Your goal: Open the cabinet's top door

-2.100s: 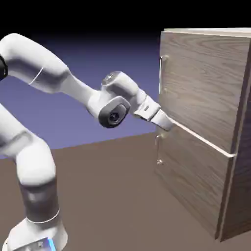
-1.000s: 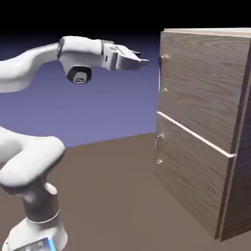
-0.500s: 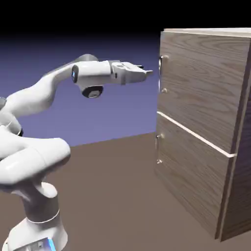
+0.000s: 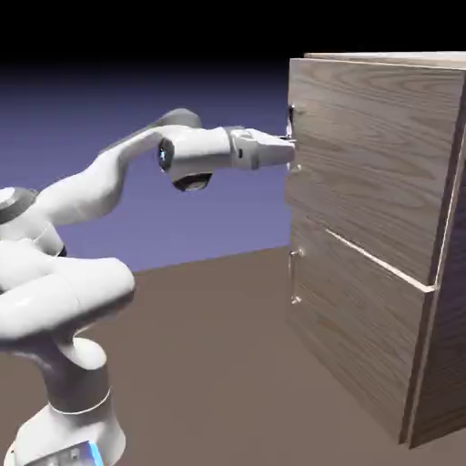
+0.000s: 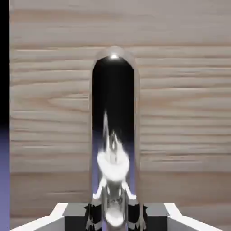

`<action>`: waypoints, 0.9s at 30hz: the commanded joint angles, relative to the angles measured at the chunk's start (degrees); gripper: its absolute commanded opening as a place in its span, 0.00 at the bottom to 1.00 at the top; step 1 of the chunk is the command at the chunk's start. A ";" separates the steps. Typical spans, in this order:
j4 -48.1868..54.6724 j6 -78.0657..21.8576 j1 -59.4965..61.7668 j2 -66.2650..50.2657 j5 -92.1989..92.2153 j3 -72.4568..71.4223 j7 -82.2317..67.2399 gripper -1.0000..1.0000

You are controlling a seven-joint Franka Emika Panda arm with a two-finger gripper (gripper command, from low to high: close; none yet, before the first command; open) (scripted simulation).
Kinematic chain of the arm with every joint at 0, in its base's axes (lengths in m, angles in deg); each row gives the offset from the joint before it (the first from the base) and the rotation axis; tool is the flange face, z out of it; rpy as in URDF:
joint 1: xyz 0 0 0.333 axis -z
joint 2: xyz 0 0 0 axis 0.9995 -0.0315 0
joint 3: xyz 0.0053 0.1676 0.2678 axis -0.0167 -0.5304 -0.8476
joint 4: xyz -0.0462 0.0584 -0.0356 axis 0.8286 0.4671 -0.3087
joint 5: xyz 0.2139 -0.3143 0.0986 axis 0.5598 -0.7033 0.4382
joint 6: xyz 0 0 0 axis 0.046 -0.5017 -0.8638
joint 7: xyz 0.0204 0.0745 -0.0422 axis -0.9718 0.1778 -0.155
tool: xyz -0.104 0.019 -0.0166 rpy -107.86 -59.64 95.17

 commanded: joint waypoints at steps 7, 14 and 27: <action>-14.54 -13.36 -10.83 1.62 -1.99 9.22 -7.98 0.00; -25.23 -26.71 -16.83 3.09 -11.59 23.67 -13.85 0.00; -30.63 -44.65 -15.10 -0.60 -33.78 50.66 -22.12 0.00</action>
